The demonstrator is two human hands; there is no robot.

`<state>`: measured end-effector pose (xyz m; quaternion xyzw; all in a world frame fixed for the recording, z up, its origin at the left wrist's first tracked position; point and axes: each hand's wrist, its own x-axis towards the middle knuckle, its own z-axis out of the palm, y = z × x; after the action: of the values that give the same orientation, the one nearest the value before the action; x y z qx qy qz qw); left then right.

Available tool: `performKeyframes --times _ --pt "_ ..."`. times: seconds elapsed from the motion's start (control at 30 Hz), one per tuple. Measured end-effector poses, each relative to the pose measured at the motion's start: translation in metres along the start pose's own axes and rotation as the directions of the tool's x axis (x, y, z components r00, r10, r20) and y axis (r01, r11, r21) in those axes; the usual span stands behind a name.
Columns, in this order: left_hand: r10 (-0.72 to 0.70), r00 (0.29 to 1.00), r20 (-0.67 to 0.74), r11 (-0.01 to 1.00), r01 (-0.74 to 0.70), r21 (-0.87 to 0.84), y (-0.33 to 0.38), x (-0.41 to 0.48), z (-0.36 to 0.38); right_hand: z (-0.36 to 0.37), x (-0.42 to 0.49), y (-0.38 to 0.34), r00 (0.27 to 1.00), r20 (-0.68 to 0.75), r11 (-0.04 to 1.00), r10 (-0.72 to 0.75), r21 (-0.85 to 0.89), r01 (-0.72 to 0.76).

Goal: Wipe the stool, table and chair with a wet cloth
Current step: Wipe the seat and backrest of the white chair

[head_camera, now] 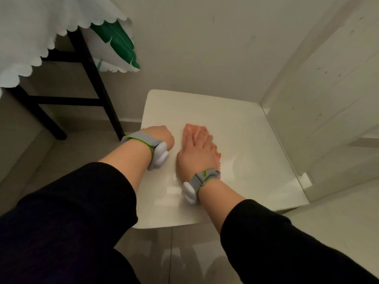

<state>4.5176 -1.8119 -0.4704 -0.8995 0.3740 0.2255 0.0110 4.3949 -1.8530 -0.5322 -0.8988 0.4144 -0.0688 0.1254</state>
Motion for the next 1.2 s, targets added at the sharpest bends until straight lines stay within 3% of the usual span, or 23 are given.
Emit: performKeyframes --times 0.13,0.2,0.27,0.33,0.43,0.57,0.6,0.67,0.73,0.8,0.97,1.2 --pt "0.077 0.997 0.015 0.988 -0.078 0.136 -0.001 0.008 0.006 0.005 -0.039 -0.007 0.948 0.041 0.949 -0.315 0.02 0.314" --pt "0.101 0.993 0.06 0.965 -0.113 0.237 -0.003 0.007 0.008 -0.005 -0.044 0.017 0.832 0.092 0.837 -0.547 0.031 0.546" --pt "0.134 0.988 0.078 0.936 -0.152 0.317 -0.003 0.007 0.008 -0.019 -0.037 0.05 0.762 0.121 0.769 -0.636 0.019 0.639" --pt "0.123 0.99 0.061 0.929 -0.137 0.344 -0.005 0.009 0.009 -0.032 -0.024 0.082 0.838 0.075 0.839 -0.54 -0.03 0.543" --pt "0.044 0.998 0.037 0.962 -0.053 0.267 0.001 0.011 0.014 -0.043 -0.008 0.116 0.976 0.029 0.972 -0.215 -0.093 0.217" --pt "0.095 0.994 0.053 0.97 -0.105 0.219 0.027 0.009 0.031 -0.032 -0.017 0.105 0.991 -0.01 0.99 0.136 -0.028 -0.136" --pt "0.12 0.991 0.059 0.972 -0.13 0.197 0.036 0.009 0.035 -0.026 -0.024 0.098 0.993 -0.026 0.993 0.119 -0.013 -0.12" --pt "0.182 0.981 0.066 0.969 -0.19 0.156 0.061 0.009 0.044 -0.024 -0.041 0.096 0.998 -0.028 0.998 -0.053 -0.025 0.052" --pt "0.243 0.967 0.078 0.96 -0.251 0.122 0.085 0.011 0.049 -0.031 -0.052 0.109 0.966 -0.005 0.964 -0.259 -0.053 0.259" --pt "0.294 0.949 0.112 0.946 -0.306 0.11 0.106 0.014 0.054 -0.041 -0.055 0.137 0.941 -0.001 0.935 -0.34 -0.11 0.338" --pt "0.327 0.933 0.147 0.933 -0.344 0.108 0.13 0.021 0.063 -0.058 -0.044 0.194 0.998 -0.038 0.983 -0.05 -0.179 0.042" --pt "0.35 0.925 0.147 0.884 -0.378 0.276 0.139 0.032 0.067 -0.044 -0.006 0.19 0.987 -0.07 0.972 0.144 -0.175 -0.155"
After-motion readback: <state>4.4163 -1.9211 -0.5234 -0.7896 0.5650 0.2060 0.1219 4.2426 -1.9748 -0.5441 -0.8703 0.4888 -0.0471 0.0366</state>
